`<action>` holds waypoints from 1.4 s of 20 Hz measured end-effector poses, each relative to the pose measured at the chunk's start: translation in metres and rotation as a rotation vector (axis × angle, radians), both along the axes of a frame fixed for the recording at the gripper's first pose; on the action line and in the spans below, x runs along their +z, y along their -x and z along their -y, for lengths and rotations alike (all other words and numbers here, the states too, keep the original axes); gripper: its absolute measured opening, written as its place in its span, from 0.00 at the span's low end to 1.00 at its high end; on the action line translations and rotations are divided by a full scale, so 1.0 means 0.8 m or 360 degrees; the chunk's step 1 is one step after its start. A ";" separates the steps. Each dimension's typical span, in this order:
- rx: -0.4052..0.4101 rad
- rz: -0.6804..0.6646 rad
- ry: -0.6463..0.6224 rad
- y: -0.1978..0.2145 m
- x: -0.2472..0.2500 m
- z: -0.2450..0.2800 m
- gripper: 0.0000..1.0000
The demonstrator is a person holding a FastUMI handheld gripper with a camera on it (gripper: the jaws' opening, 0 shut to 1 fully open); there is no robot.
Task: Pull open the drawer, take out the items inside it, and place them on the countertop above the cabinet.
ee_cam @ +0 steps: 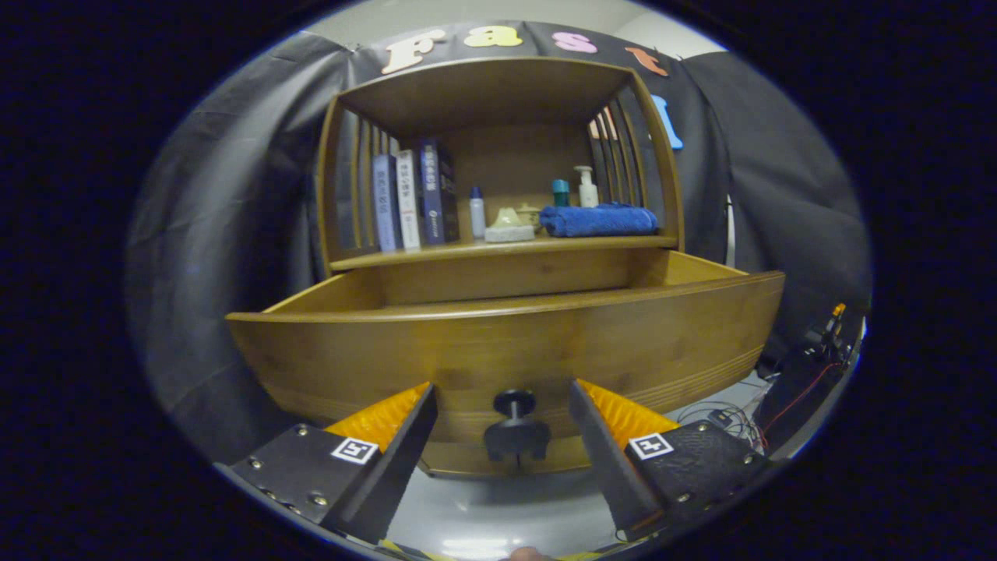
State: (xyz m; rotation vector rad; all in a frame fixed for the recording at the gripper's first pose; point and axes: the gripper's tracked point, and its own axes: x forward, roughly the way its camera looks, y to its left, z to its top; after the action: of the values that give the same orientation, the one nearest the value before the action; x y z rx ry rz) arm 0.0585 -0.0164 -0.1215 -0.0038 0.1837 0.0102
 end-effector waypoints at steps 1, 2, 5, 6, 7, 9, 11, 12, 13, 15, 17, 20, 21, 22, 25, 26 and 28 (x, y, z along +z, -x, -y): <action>-0.0005 -0.0019 -0.0015 -0.008 -0.004 -0.002 1.00; -0.0005 0.0031 0.0011 -0.018 0.003 -0.002 1.00; 0.0000 0.0043 0.0022 -0.044 0.004 -0.005 1.00; -0.0004 0.0040 0.0023 -0.052 0.003 -0.005 1.00; -0.0009 0.0054 0.0023 -0.060 0.007 -0.008 1.00; -0.0019 0.0050 0.0028 -0.080 0.006 -0.011 1.00; -0.0024 0.0066 0.0040 -0.096 0.011 -0.014 0.99; -0.0024 0.0082 0.0057 -0.098 0.011 -0.014 0.99; -0.0021 0.0082 0.0094 -0.110 0.009 -0.014 1.00; -0.0019 0.0071 0.0208 -0.128 0.001 -0.014 1.00; -0.0026 0.0007 0.0350 -0.142 -0.013 -0.013 1.00; -0.0046 0.0015 0.0430 -0.161 -0.014 -0.011 1.00; -0.0047 0.0007 0.0379 -0.162 -0.015 -0.011 1.00; -0.0048 -0.0017 0.0317 -0.164 -0.020 -0.013 1.00; -0.0038 -0.0063 0.0100 -0.174 -0.023 -0.016 0.99; -0.0033 -0.0072 0.0112 -0.176 -0.031 -0.014 0.99; -0.0032 -0.0063 0.0172 -0.184 -0.030 -0.014 0.99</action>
State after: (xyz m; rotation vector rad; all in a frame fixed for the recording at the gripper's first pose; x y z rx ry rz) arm 0.2055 -0.0055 -0.1457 -0.1093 0.2238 -0.0198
